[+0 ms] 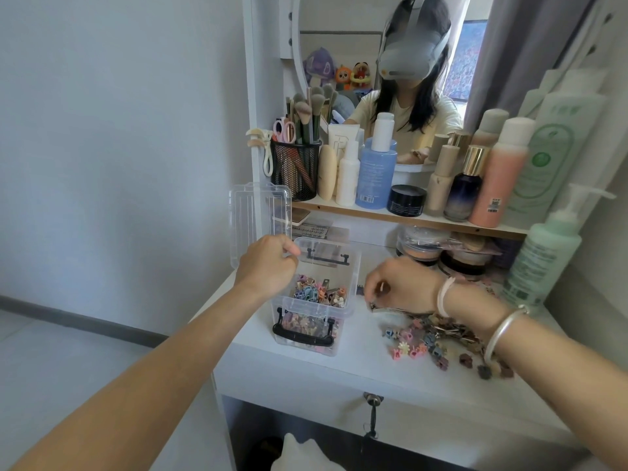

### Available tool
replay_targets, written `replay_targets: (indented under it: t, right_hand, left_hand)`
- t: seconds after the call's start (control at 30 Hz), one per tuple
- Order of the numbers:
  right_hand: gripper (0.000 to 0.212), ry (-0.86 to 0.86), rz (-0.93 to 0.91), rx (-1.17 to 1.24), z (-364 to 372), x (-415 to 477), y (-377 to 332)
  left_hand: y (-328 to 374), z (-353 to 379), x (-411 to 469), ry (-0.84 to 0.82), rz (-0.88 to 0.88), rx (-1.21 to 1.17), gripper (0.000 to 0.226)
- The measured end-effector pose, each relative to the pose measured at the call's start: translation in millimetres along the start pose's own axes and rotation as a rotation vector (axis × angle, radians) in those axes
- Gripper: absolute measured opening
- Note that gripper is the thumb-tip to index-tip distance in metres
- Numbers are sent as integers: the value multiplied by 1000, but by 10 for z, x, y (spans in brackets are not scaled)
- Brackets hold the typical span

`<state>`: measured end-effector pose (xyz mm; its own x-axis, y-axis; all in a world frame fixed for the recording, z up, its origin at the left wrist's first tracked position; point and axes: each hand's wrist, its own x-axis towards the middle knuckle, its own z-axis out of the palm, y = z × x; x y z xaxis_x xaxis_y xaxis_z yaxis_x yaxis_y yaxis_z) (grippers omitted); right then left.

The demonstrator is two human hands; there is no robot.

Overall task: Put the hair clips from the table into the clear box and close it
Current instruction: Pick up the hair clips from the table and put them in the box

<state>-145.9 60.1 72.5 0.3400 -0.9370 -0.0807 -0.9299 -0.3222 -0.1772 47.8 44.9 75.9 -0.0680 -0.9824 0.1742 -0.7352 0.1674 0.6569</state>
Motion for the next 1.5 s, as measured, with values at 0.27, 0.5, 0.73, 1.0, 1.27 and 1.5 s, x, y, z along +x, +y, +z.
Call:
replay_targets:
  t: [0.27,0.5,0.73,1.0,1.27,1.5]
  right_hand:
    - [17,145,-151,335,-402,102,-508]
    - [17,253,38,244,-292,150,-145]
    - [35,-151,91,-207,176,177,107]
    - [26,-79,19,-300,250,226,138]
    - [12,294,-5,132,-419,71,27]
    - [27,227,-41,480,-418,301,-453]
  left_hand:
    - [6,3,14,6,-8,9,26]
    - [-53,-44,32,41,-46,-39,23]
    - [-40,-10,54,41,-48,-27,24]
    - [-24,0,52,35,-45,-44,24]
    - [-18,4,49,27,-49,-55,25]
    - [8,21,34,15,-40,-52,25]
